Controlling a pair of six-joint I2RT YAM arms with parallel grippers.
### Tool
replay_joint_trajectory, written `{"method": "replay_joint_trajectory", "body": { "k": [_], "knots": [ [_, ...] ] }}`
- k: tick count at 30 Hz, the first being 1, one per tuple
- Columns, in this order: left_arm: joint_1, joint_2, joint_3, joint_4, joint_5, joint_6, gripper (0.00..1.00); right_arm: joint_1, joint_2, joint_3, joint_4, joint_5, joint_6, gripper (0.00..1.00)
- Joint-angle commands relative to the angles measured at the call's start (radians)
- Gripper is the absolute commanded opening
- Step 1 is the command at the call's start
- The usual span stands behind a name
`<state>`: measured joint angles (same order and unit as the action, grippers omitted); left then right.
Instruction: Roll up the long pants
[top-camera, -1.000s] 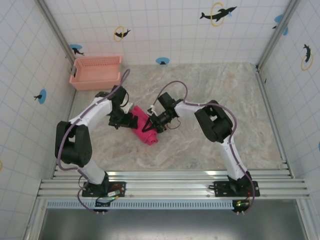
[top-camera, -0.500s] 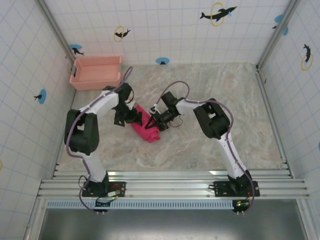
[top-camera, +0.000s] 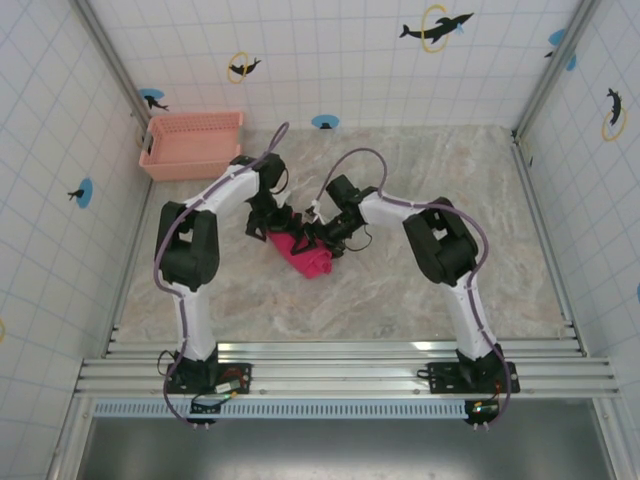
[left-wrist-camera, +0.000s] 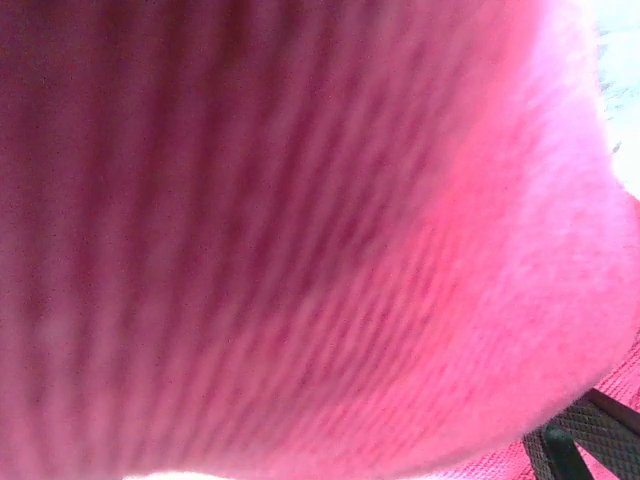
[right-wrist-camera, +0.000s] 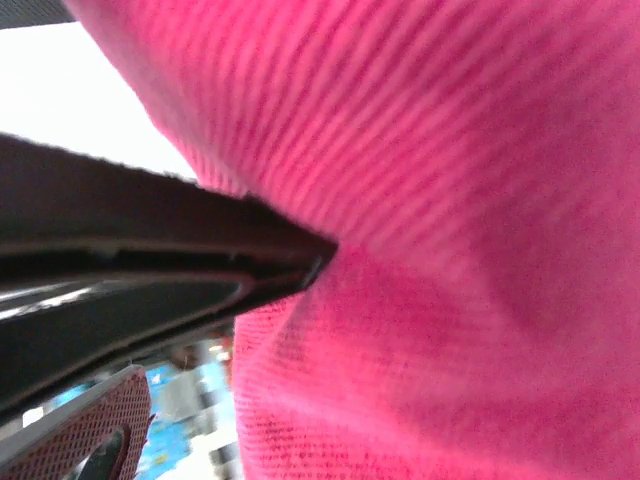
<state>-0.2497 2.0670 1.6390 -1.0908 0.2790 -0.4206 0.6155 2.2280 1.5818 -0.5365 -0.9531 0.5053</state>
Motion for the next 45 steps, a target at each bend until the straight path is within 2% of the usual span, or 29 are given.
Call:
{"method": "replay_joint_trajectory", "body": {
  "k": [1,6,10,17,23,33,38,45],
  "knots": [
    [0.001,0.134,-0.037,0.113,-0.209,-0.034,0.97,-0.006,-0.127,-0.034,-0.249,0.397,-0.083,0.96],
    [-0.001,0.164,-0.021,0.105,-0.211,-0.029,0.97,0.081,-0.252,0.014,-0.359,0.808,-0.199,0.96],
    [-0.004,0.181,-0.016,0.108,-0.201,-0.031,0.97,0.175,-0.301,0.036,-0.357,0.966,-0.272,0.96],
    [-0.005,0.202,-0.002,0.100,-0.198,-0.032,0.97,0.262,-0.241,0.059,-0.292,0.962,-0.305,0.96],
    [-0.005,0.198,-0.024,0.108,-0.213,-0.046,0.97,0.268,-0.132,0.055,-0.159,0.935,-0.331,0.96],
    [-0.009,0.166,-0.079,0.156,-0.210,-0.175,0.98,0.272,-0.004,0.061,-0.054,0.888,-0.337,0.96],
    [-0.036,0.158,-0.052,0.097,-0.289,-0.244,0.98,0.268,0.046,0.105,-0.048,0.828,-0.337,0.96],
    [-0.057,0.113,-0.071,0.100,-0.356,-0.327,0.98,0.277,0.097,0.137,-0.007,0.728,-0.284,0.96]
  ]
}}
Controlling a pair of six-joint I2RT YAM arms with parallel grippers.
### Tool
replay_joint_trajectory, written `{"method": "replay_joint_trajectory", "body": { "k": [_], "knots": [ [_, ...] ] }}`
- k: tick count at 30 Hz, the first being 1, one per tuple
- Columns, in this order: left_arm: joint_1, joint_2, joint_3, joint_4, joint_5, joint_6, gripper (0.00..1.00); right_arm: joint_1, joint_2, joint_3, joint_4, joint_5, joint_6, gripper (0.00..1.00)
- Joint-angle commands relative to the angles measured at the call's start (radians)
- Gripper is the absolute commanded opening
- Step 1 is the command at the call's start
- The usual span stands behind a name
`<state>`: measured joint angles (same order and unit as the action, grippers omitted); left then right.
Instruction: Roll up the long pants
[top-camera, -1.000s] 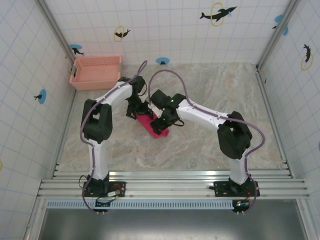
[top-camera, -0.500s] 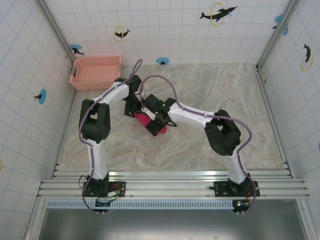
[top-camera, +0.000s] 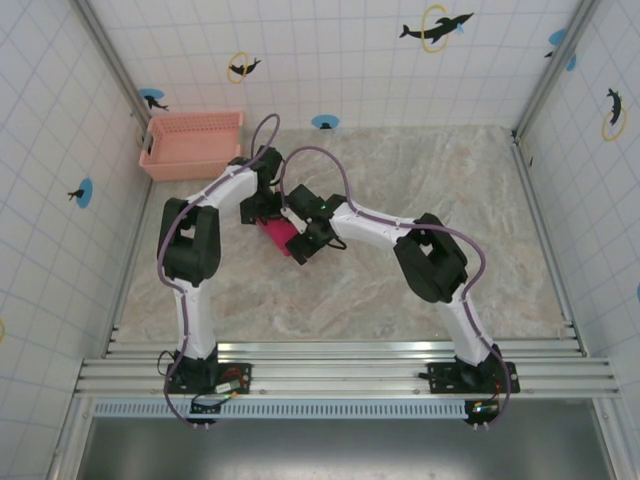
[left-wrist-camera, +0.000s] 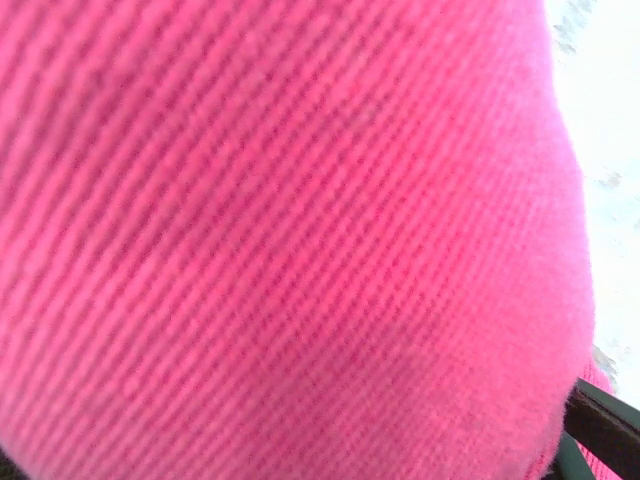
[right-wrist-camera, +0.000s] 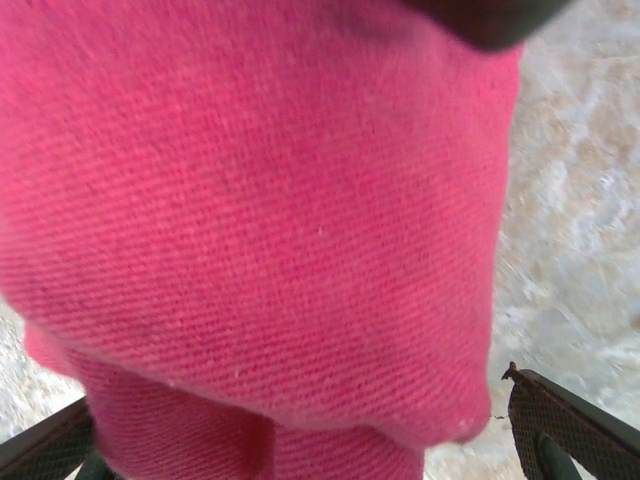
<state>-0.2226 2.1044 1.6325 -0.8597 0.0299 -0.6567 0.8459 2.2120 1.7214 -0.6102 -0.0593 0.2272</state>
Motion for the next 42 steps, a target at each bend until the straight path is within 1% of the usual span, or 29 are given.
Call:
{"method": "replay_joint_trajectory", "body": {
  "k": [1,3,6,10,11,13,14,15,16,17,18,20,24,27,30,33,35,37,39,42],
  "knots": [
    [-0.085,0.082,-0.056,-0.129,-0.105,-0.086,0.98,0.051,0.112,-0.005,0.075,-0.170,0.002,0.96],
    [-0.086,0.103,-0.037,-0.139,-0.108,-0.093,0.98,0.054,0.111,-0.007,0.093,-0.199,0.016,0.96],
    [-0.089,0.141,-0.035,-0.130,-0.084,-0.103,0.97,0.060,0.104,-0.013,0.101,-0.212,0.032,0.96],
    [-0.090,0.180,-0.057,-0.097,-0.053,-0.107,0.97,0.064,0.091,-0.038,0.107,-0.204,0.035,0.96],
    [-0.091,0.175,-0.067,-0.083,-0.053,-0.107,0.97,0.062,0.063,-0.047,0.109,-0.195,0.037,0.96],
    [-0.095,0.165,-0.080,-0.069,-0.061,-0.113,0.93,0.056,0.044,-0.064,0.112,-0.199,0.039,0.96],
    [-0.095,0.167,-0.082,-0.068,-0.055,-0.117,0.84,0.054,0.035,-0.069,0.112,-0.190,0.042,0.96],
    [-0.094,0.167,-0.079,-0.070,-0.054,-0.118,0.72,0.051,0.028,-0.077,0.114,-0.188,0.044,0.96],
    [-0.095,0.170,-0.075,-0.070,-0.055,-0.121,0.53,0.050,0.018,-0.084,0.113,-0.185,0.046,0.96],
    [-0.094,0.173,-0.069,-0.074,-0.052,-0.124,0.37,0.045,0.003,-0.093,0.111,-0.168,0.054,0.96],
    [-0.095,0.176,-0.064,-0.076,-0.053,-0.125,0.29,0.041,-0.013,-0.110,0.112,-0.159,0.062,0.96],
    [-0.094,0.185,-0.045,-0.088,-0.052,-0.129,0.17,0.032,-0.069,-0.167,0.122,-0.127,0.089,0.96],
    [-0.092,0.199,-0.020,-0.096,-0.037,-0.124,0.00,0.003,-0.216,-0.316,0.093,-0.061,0.111,0.96],
    [-0.092,0.183,-0.013,-0.087,-0.033,-0.123,0.00,0.002,-0.355,-0.448,0.068,0.012,0.099,0.96],
    [-0.091,0.144,0.017,-0.097,-0.057,-0.125,0.00,0.007,-0.475,-0.565,0.039,0.072,0.096,0.96],
    [-0.075,0.090,0.080,-0.113,-0.060,-0.135,0.00,0.013,-0.576,-0.660,0.044,0.089,0.117,0.96],
    [-0.054,0.058,0.159,-0.139,-0.074,-0.140,0.00,0.020,-0.624,-0.701,0.058,0.097,0.132,0.96],
    [-0.035,0.036,0.264,-0.181,-0.120,-0.148,0.00,0.027,-0.649,-0.726,0.064,0.110,0.143,0.96],
    [-0.013,0.019,0.369,-0.213,-0.156,-0.159,0.00,0.033,-0.659,-0.742,0.070,0.118,0.147,0.96],
    [0.021,0.003,0.511,-0.229,-0.175,-0.176,0.00,0.042,-0.667,-0.763,0.079,0.127,0.158,0.96]
  ]
}}
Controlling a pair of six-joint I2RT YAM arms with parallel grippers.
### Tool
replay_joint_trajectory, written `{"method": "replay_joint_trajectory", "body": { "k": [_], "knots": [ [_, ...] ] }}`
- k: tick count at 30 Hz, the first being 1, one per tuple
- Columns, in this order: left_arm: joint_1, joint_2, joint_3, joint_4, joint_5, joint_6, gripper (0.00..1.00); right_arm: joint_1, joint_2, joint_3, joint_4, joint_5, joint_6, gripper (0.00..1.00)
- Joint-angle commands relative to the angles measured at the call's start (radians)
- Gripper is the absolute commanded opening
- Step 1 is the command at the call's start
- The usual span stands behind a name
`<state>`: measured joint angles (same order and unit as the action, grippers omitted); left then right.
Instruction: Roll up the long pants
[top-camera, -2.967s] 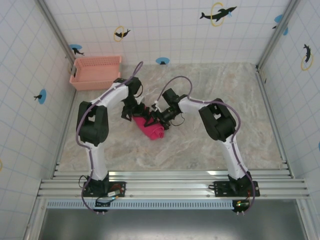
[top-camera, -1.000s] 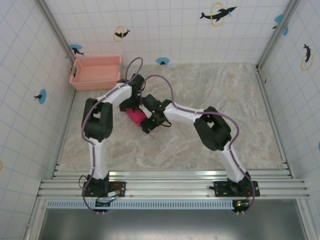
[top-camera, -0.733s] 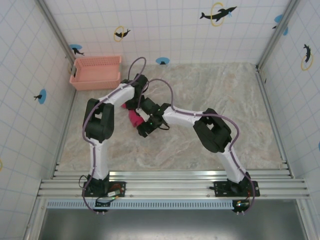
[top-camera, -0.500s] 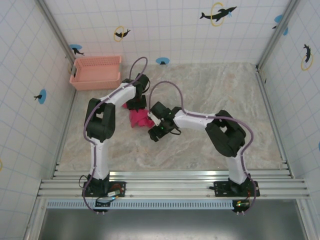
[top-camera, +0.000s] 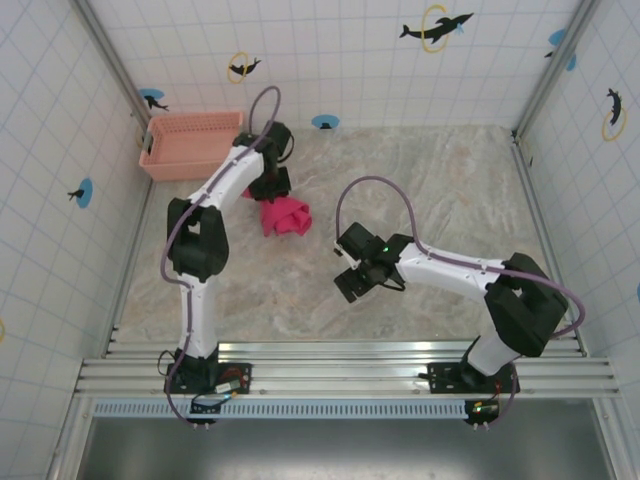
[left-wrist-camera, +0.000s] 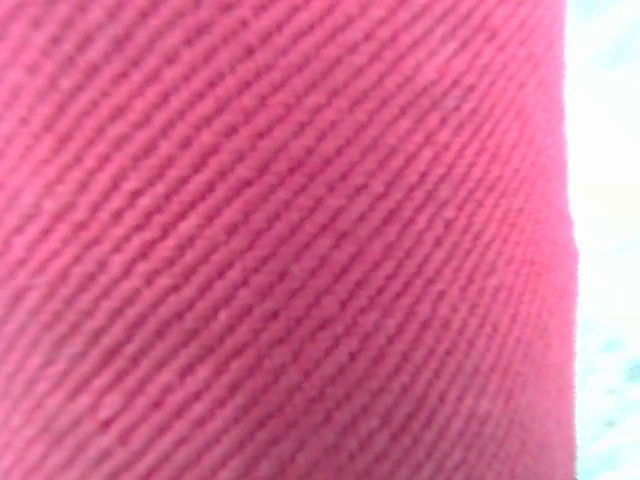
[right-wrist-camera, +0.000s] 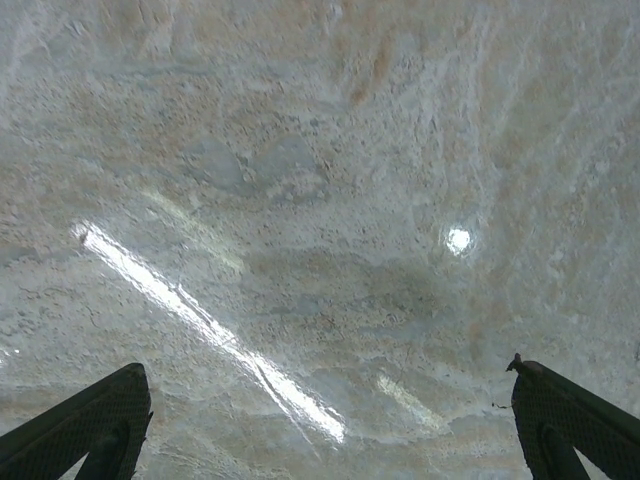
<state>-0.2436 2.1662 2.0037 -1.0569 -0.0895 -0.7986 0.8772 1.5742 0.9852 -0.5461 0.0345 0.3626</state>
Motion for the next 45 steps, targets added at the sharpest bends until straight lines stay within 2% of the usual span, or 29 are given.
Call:
{"method": "replay_joint_trajectory", "body": {
  "k": [1,5,11,16,22,27,35,40,45],
  "knots": [
    [0.052,-0.059,0.188,-0.043,-0.070,-0.039,0.00,0.015,-0.029,-0.033,0.016,0.038,0.024,0.96],
    [0.091,-0.062,0.322,-0.047,-0.162,-0.052,0.00,0.029,-0.035,-0.049,0.033,0.026,0.028,0.96],
    [0.171,-0.107,0.231,0.152,-0.220,-0.147,0.00,0.068,-0.046,-0.051,0.042,0.019,0.019,0.96],
    [0.249,-0.090,0.104,0.428,-0.159,-0.224,0.00,0.109,-0.032,-0.049,0.039,0.022,0.017,0.96],
    [0.326,0.084,0.232,0.590,-0.023,-0.302,0.00,0.137,0.045,-0.031,0.039,-0.009,0.015,0.96],
    [0.361,0.168,0.321,0.681,0.000,-0.356,0.00,0.141,0.143,0.029,0.039,-0.050,0.009,0.96],
    [0.427,0.309,0.301,1.012,0.103,-0.607,0.00,0.152,0.370,0.287,-0.032,-0.160,-0.053,0.96],
    [0.443,0.374,0.329,1.032,0.108,-0.640,0.00,0.149,0.456,0.413,-0.091,-0.176,-0.102,0.96],
    [0.461,0.443,0.308,1.017,0.120,-0.662,0.00,0.134,0.424,0.359,-0.044,-0.171,-0.070,0.96]
  ]
}}
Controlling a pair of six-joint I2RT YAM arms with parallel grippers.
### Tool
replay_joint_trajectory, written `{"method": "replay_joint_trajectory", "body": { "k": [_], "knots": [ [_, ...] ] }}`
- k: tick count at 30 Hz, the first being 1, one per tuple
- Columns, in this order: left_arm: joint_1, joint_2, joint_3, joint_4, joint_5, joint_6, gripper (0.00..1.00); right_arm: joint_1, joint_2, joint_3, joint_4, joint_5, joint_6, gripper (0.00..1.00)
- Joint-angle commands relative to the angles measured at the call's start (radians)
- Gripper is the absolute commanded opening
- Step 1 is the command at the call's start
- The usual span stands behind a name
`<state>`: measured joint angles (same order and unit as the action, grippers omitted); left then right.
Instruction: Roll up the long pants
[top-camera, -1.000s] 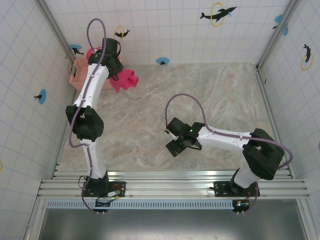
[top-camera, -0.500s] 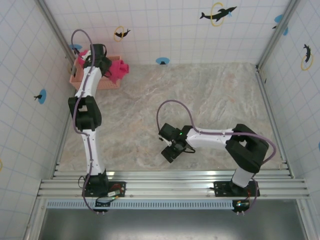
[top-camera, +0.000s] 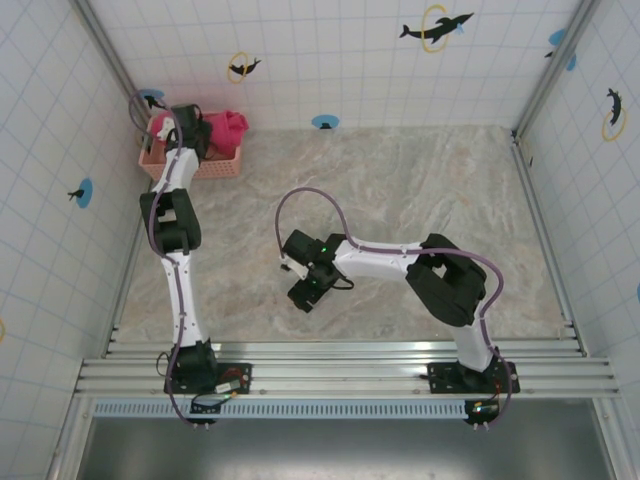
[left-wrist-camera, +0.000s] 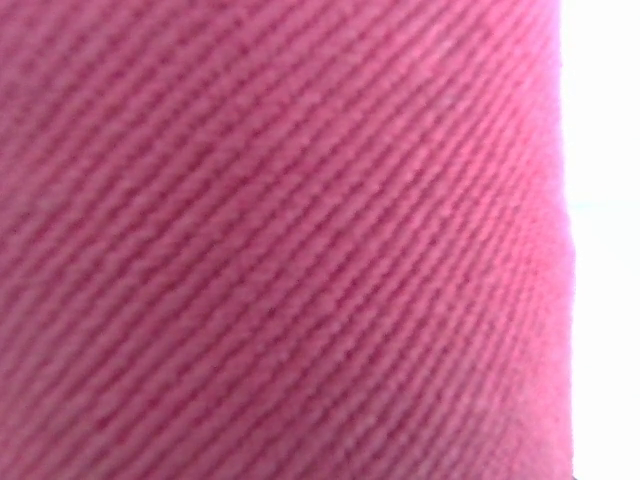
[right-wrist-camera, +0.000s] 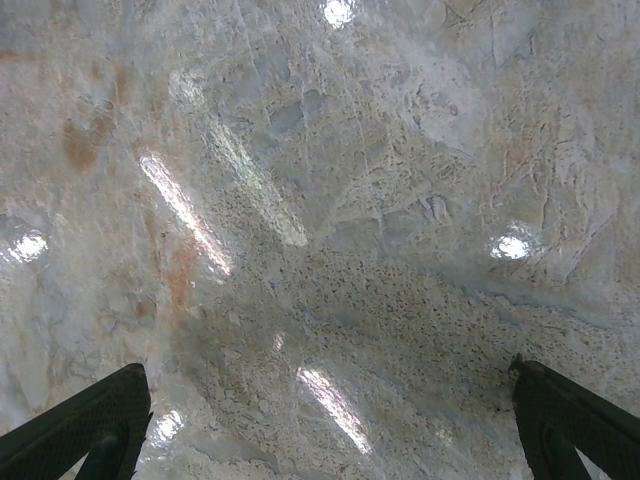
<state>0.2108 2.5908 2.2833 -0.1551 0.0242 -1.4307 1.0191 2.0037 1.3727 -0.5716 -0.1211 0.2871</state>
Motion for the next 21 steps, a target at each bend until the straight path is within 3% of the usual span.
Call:
{"method": "replay_joint_trajectory", "body": {
  "k": [1,2,3,6,9,10,14,21],
  "knots": [
    [0.008,0.036,0.023,0.119,0.019,-0.044,0.00,-0.010,-0.015,-0.044,-0.012,-0.015,0.012,0.96],
    [0.009,0.050,0.019,0.130,0.029,-0.051,0.00,-0.010,-0.023,-0.055,-0.011,-0.015,0.016,0.96],
    [0.012,0.067,0.008,0.143,0.044,-0.062,0.06,-0.007,-0.031,-0.066,-0.012,-0.007,0.022,0.96],
    [0.014,0.086,-0.028,0.147,0.081,-0.110,0.40,-0.006,-0.062,-0.095,-0.012,0.014,0.029,0.96],
    [0.017,0.051,-0.110,0.204,0.084,-0.106,0.86,-0.007,-0.098,-0.120,-0.007,0.039,0.035,0.96],
    [0.016,0.028,-0.138,0.217,0.082,-0.094,0.96,-0.007,-0.111,-0.129,-0.007,0.053,0.040,0.96],
    [0.024,-0.072,-0.185,0.189,0.067,-0.008,0.98,-0.004,-0.162,-0.169,0.008,0.090,0.061,0.96],
    [0.060,-0.289,-0.238,-0.021,-0.005,0.204,0.97,0.006,-0.272,-0.232,0.021,0.156,0.075,0.96]
  ]
}}
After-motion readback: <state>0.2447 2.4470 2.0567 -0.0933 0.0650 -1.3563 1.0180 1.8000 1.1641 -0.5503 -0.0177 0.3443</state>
